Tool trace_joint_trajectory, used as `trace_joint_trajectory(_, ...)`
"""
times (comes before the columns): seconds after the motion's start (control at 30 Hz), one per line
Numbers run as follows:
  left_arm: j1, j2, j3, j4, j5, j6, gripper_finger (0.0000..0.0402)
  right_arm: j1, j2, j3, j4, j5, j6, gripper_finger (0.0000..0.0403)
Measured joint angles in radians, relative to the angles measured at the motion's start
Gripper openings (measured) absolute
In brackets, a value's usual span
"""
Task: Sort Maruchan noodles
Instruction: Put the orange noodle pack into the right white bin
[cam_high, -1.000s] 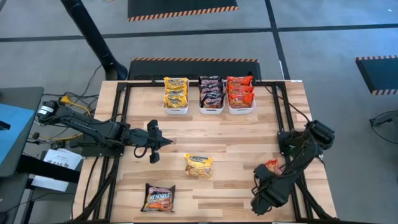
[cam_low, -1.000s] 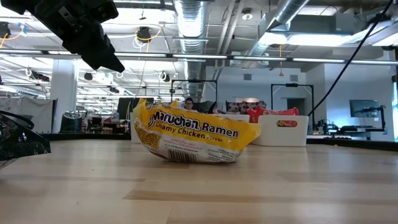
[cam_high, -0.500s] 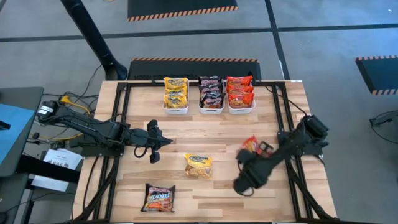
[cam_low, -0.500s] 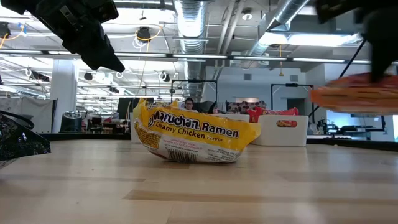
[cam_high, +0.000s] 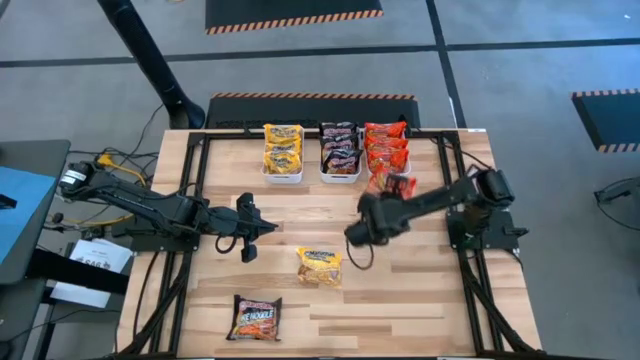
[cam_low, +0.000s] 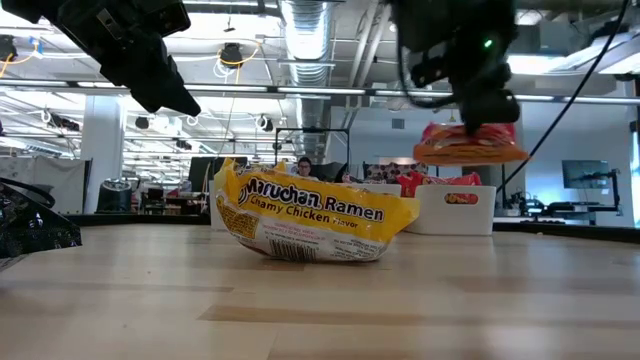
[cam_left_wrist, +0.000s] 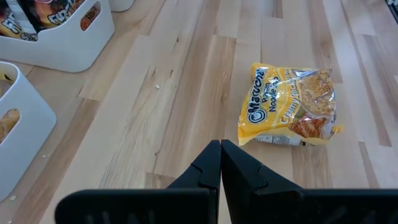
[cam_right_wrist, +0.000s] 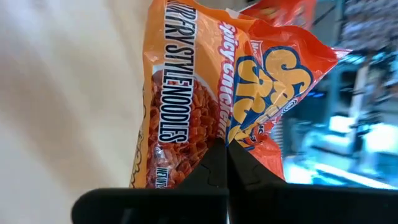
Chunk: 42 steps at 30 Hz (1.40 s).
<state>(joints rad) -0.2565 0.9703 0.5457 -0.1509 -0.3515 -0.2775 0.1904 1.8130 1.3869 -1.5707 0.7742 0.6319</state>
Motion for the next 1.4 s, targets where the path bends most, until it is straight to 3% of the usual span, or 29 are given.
trace_joint_trajectory(0.23, 0.000, 0.000, 0.000, 0.000, 0.000, -0.022, 0.0000, -0.152, 0.000, 0.001, 0.000, 0.173, -0.272, 0.0003)
trace_joint_trajectory(0.47, 0.000, 0.000, 0.000, 0.000, 0.003, -0.049, 0.0000, -0.280, -0.002, -0.017, 0.000, 0.232, -0.418, 0.0003)
trace_joint_trajectory(0.77, 0.000, 0.000, 0.000, -0.001, 0.002, -0.084, 0.0000, -0.408, -0.002, -0.052, 0.103, 0.250, -0.639, 0.0004)
trace_joint_trajectory(1.07, 0.000, 0.000, 0.000, -0.001, 0.002, -0.084, 0.0000, -0.408, -0.002, -0.052, 0.281, 0.198, -0.856, 0.0005)
trace_joint_trajectory(1.4, 0.000, 0.000, 0.000, -0.001, 0.001, -0.084, 0.0000, -0.416, -0.002, -0.052, 0.289, 0.131, -0.813, 0.0020)
